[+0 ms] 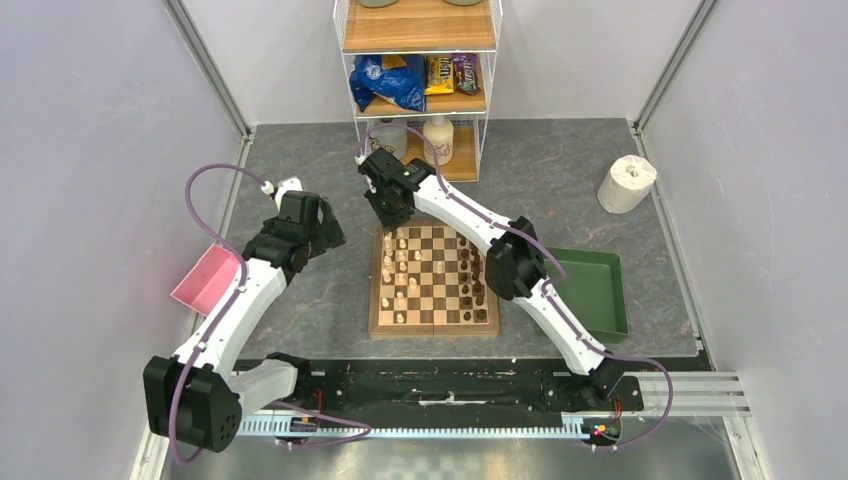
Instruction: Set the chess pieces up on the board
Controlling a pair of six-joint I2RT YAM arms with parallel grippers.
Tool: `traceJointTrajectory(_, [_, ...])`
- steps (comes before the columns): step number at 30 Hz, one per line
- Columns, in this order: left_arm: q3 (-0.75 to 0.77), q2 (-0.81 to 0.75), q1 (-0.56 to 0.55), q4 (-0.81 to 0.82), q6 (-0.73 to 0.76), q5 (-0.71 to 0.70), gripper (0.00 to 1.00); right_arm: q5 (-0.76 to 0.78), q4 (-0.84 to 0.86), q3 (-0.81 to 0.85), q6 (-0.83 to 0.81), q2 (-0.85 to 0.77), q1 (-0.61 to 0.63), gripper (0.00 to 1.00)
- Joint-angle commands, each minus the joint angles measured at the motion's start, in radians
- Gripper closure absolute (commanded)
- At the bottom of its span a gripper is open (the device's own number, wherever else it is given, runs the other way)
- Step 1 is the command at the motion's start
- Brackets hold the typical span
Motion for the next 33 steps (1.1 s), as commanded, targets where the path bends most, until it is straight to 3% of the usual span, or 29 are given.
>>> traceJointTrajectory(1, [0.006, -0.003, 0.005, 0.04, -0.015, 0.007, 0.05, 0.013, 0.0, 0.051, -0.022, 0.002, 0.007, 0.71])
traceJointTrajectory(14, [0.002, 0.001, 0.005, 0.042, -0.017, 0.01, 0.05, 0.047, 0.005, 0.054, -0.029, -0.004, 0.005, 0.69])
traceJointTrajectory(26, [0.004, 0.0, 0.005, 0.04, -0.017, 0.008, 0.05, 0.024, 0.053, 0.052, -0.021, -0.059, 0.005, 0.54])
traceJointTrajectory(33, [0.007, -0.01, 0.007, 0.03, -0.017, -0.003, 0.05, 0.044, 0.071, -0.002, -0.006, -0.133, -0.024, 0.53])
